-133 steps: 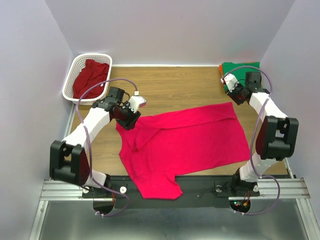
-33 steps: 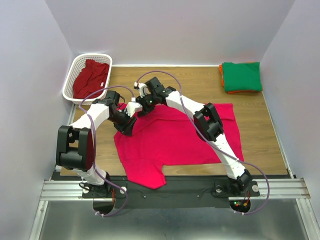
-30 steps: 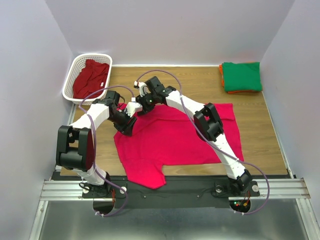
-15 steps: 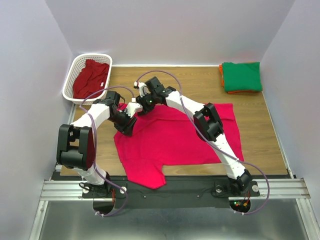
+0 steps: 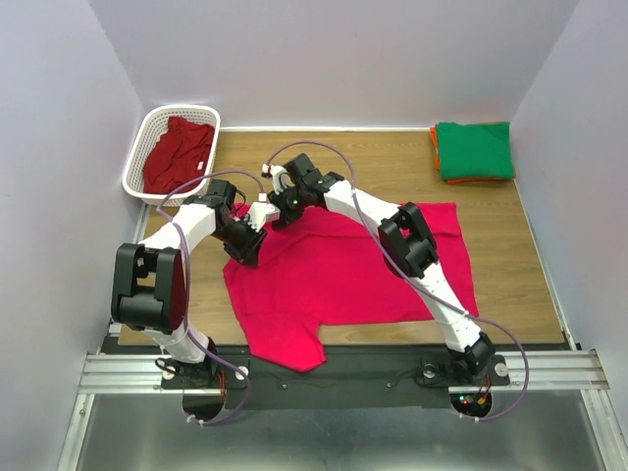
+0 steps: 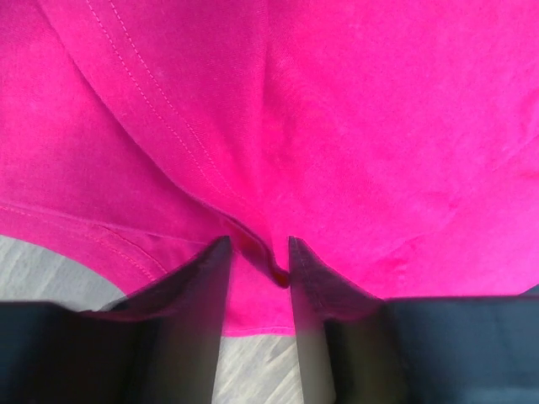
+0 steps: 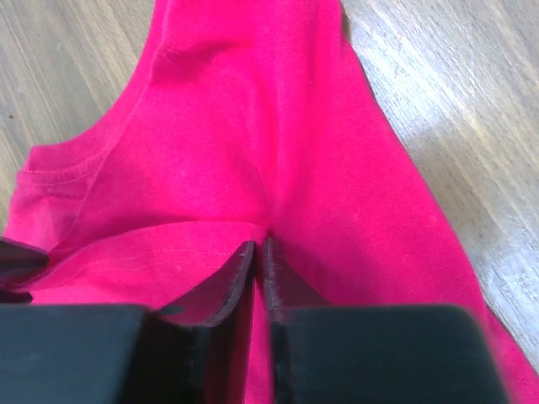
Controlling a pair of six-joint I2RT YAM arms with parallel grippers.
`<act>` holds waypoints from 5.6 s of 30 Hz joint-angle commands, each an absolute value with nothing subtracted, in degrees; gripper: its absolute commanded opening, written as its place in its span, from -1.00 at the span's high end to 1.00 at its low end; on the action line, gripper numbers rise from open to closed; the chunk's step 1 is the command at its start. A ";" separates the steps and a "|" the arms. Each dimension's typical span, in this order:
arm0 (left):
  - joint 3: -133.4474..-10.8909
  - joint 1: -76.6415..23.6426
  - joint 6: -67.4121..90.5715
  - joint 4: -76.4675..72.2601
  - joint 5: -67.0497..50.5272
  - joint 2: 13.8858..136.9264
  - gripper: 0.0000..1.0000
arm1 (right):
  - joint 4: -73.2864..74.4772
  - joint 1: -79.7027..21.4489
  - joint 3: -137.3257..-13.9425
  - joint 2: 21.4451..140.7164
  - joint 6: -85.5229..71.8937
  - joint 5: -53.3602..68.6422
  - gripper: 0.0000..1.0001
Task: Fold and stack the t-shirts
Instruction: Fold the tshirt
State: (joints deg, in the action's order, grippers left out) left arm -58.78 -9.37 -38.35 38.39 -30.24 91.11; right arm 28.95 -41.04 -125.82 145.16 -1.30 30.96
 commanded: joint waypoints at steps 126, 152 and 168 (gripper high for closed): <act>-102.26 -3.08 -26.72 33.83 -16.17 128.74 0.37 | 33.84 2.55 -103.51 133.66 21.45 5.19 0.54; -69.27 -2.64 -52.99 42.45 -30.50 87.10 -0.03 | 44.74 2.55 -60.40 84.12 47.54 9.59 0.09; -62.58 -2.64 -55.11 41.75 -30.06 86.40 -0.03 | 44.12 2.55 -51.24 84.20 54.66 5.01 0.18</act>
State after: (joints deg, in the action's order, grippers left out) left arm -63.61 -2.61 -53.32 41.39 -29.54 86.89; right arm 45.34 2.31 -51.99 84.84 52.18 6.37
